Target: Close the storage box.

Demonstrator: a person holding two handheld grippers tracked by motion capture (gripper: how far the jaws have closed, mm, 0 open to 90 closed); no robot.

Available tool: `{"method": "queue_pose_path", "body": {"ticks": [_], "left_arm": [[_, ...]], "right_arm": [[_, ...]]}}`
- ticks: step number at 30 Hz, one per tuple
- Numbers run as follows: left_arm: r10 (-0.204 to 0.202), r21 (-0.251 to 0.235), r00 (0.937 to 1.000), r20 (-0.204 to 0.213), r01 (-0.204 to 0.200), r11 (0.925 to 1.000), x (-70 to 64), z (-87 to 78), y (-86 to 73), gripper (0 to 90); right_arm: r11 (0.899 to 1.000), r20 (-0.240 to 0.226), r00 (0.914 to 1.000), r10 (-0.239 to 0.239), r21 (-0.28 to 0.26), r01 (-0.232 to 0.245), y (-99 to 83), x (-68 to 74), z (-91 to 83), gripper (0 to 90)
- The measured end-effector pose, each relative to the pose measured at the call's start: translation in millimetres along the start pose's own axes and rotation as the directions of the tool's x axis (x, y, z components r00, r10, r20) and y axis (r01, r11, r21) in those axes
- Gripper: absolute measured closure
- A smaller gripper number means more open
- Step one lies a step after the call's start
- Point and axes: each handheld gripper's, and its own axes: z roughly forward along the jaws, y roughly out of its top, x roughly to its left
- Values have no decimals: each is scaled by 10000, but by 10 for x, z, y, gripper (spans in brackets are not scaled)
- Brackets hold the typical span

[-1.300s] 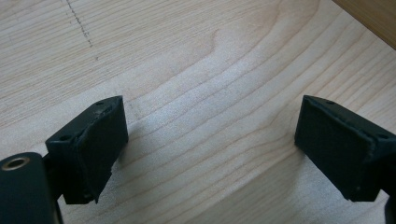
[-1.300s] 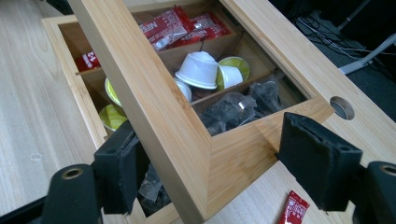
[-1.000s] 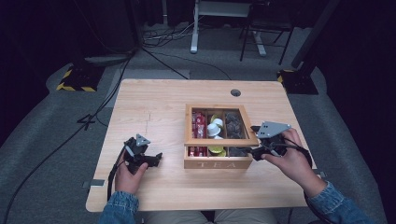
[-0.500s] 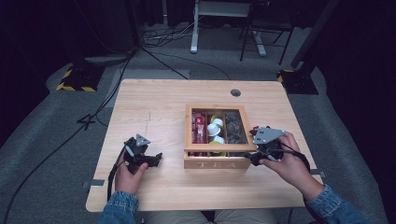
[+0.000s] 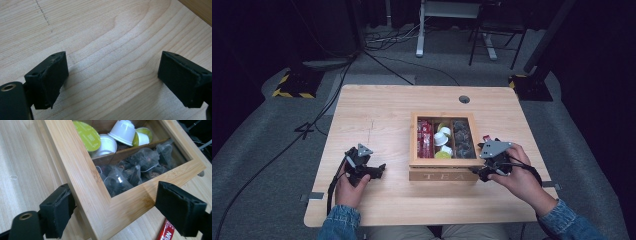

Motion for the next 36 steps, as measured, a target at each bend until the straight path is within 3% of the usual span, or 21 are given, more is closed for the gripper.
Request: {"method": "queue_pose_path", "body": {"ticks": [6,8,15,16,22,26,32,33,34,35,36], "left_arm": [[2,0,10000,0,-2,10000,0,0,0,99],[-2,-1,10000,2,2,10000,0,0,0,99],[-2,-3,10000,-1,2,10000,0,0,0,99],[-4,-5,10000,-1,4,10000,0,0,-1,99],[-1,-2,10000,1,1,10000,0,0,0,99],[0,-1,10000,2,0,10000,0,0,0,99],[-13,-21,10000,-47,13,10000,4,2,2,99],[-13,-21,10000,-47,13,10000,4,2,2,99],[-56,-22,10000,-61,56,10000,6,4,3,99],[-56,-22,10000,-61,56,10000,6,4,3,99],[-87,-5,9999,-84,87,10000,6,4,4,99]], "right_arm": [[9986,-183,9996,-194,498,203,-21,63,60,196],[9987,-601,9972,445,265,-429,-9,71,24,254],[9949,-804,9924,928,-312,-955,38,16,-118,251],[9902,-812,9886,1266,-496,-1309,24,-42,-161,251],[9675,-533,9730,2244,-1076,-2290,-51,-238,-303,246],[9586,-399,9655,2572,-1163,-2601,-111,-336,-366,243],[9350,-15,9432,3322,-1308,-3295,-317,-526,-501,244],[9350,-15,9432,3322,-1308,-3295,-317,-526,-501,244],[9259,154,9340,3571,-1382,-3517,-401,-585,-530,245],[9259,154,9340,3571,-1382,-3517,-401,-585,-530,245],[9162,255,9236,3826,-1393,-3757,-484,-634,-543,247]]}}
